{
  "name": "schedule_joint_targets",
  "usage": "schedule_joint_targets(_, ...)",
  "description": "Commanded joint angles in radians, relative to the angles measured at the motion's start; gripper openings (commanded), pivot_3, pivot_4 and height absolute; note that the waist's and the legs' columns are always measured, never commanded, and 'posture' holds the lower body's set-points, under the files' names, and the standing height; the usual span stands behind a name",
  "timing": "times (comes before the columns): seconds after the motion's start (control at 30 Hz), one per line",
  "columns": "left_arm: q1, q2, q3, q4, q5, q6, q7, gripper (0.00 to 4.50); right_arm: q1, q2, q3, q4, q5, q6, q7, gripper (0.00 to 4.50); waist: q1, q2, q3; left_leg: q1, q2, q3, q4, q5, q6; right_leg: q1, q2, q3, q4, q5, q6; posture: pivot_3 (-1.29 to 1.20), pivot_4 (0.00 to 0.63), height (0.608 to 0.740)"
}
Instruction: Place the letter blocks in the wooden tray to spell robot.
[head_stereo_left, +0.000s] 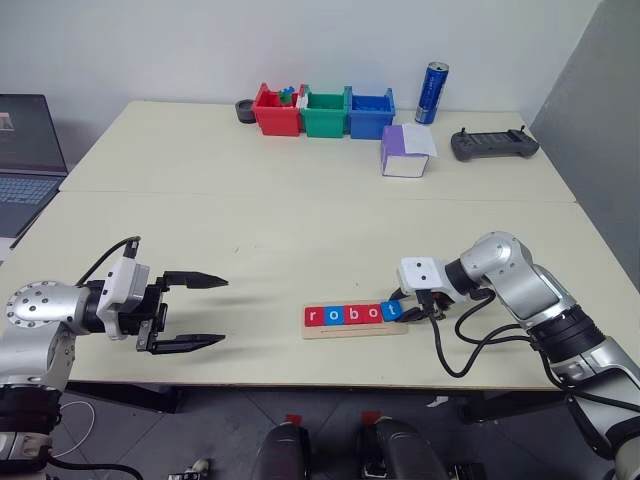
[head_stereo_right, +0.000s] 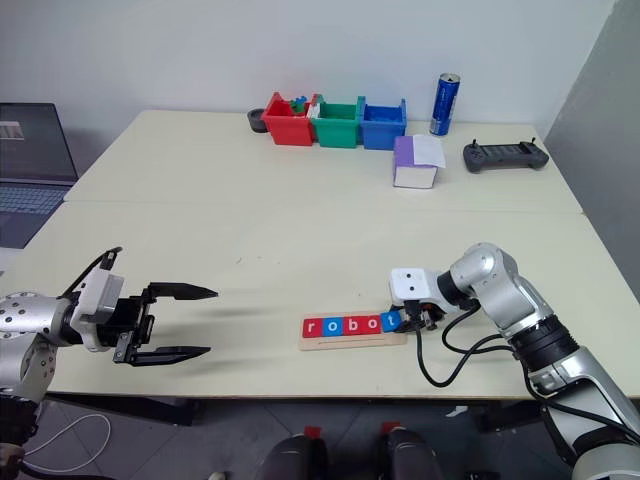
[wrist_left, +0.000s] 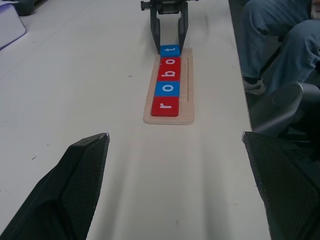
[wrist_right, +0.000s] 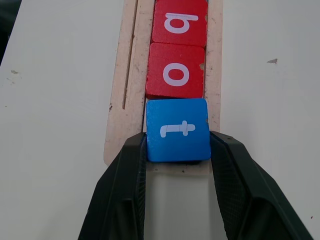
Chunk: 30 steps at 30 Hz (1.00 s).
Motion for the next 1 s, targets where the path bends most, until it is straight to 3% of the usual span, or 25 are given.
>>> schedule_joint_targets(0.03, 0.002, 0.010, 0.038, -0.028, -0.003, -0.006, -0.006, 4.50, -0.005, 0.003, 0.005, -0.023, 0.009, 0.002, 0.006, 1.45, 0.000, 0.000, 0.000, 0.000, 0.000, 0.000, 0.000, 0.000, 0.000, 0.000, 0.000, 0.000, 0.000, 0.000, 0.000, 0.00, 0.150, 0.740)
schedule_joint_targets(0.37, 0.004, 0.011, 0.043, -0.027, 0.000, -0.006, -0.006, 4.50, -0.005, 0.014, 0.006, -0.029, -0.002, 0.011, -0.018, 1.45, 0.000, 0.000, 0.000, 0.000, 0.000, 0.000, 0.000, 0.000, 0.000, 0.000, 0.000, 0.000, 0.000, 0.000, 0.000, 0.00, 0.150, 0.740)
schedule_joint_targets(0.6, -0.010, 0.010, 0.035, -0.015, 0.004, -0.008, -0.006, 4.50, -0.017, 0.027, -0.024, -0.066, 0.036, 0.073, -0.014, 3.94, 0.000, 0.000, 0.000, 0.000, 0.000, 0.000, 0.000, 0.000, 0.000, 0.000, 0.000, 0.000, 0.000, 0.000, 0.000, 0.00, 0.150, 0.740)
schedule_joint_targets(0.67, -0.015, 0.010, 0.032, -0.011, 0.005, -0.009, -0.006, 4.50, -0.024, 0.023, -0.041, -0.086, 0.057, 0.097, -0.011, 4.46, 0.000, 0.000, 0.000, 0.000, 0.000, 0.000, 0.000, 0.000, 0.000, 0.000, 0.000, 0.000, 0.000, 0.000, 0.000, 0.00, 0.150, 0.740)
schedule_joint_targets(1.0, -0.033, 0.009, 0.022, 0.005, 0.003, -0.016, -0.006, 4.50, 0.048, -0.097, -0.232, -0.263, 0.247, 0.291, -0.023, 4.46, 0.002, 0.000, 0.000, 0.000, 0.000, 0.000, 0.000, 0.000, 0.000, 0.000, 0.000, 0.000, -0.001, 0.000, 0.000, 0.00, 0.150, 0.740)
